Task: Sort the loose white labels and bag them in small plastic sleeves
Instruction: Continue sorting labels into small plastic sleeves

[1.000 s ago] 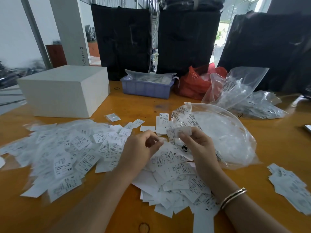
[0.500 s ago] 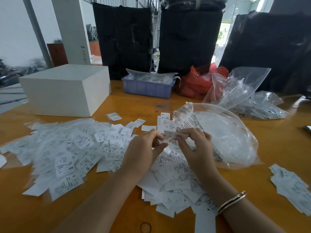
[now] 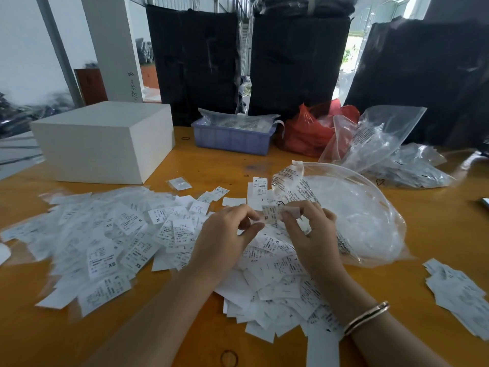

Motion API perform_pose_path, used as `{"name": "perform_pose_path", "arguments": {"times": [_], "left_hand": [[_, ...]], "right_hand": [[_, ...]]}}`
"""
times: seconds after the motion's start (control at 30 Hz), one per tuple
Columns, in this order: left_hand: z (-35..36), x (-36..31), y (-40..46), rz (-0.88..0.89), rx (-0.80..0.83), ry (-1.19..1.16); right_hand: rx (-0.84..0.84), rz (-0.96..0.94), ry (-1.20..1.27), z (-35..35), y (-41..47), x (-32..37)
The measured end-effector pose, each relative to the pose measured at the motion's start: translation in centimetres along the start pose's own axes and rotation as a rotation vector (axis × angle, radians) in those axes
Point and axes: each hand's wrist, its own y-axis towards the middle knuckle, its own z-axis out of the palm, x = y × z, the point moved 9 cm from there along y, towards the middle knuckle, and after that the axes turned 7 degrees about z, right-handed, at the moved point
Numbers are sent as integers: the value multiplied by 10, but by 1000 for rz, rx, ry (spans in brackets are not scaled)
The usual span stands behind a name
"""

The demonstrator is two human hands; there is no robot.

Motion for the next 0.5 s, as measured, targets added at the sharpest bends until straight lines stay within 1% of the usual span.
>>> {"name": "perform_pose_path", "arguments": {"times": [0.23,0.5], "left_hand": [[-1,0,0,-7,10,-44],[-2,-1,1,23,-2,8]], "right_hand": [[-7,66,27,-3,0,-5],[77,-2,-120,9,0,0]]}}
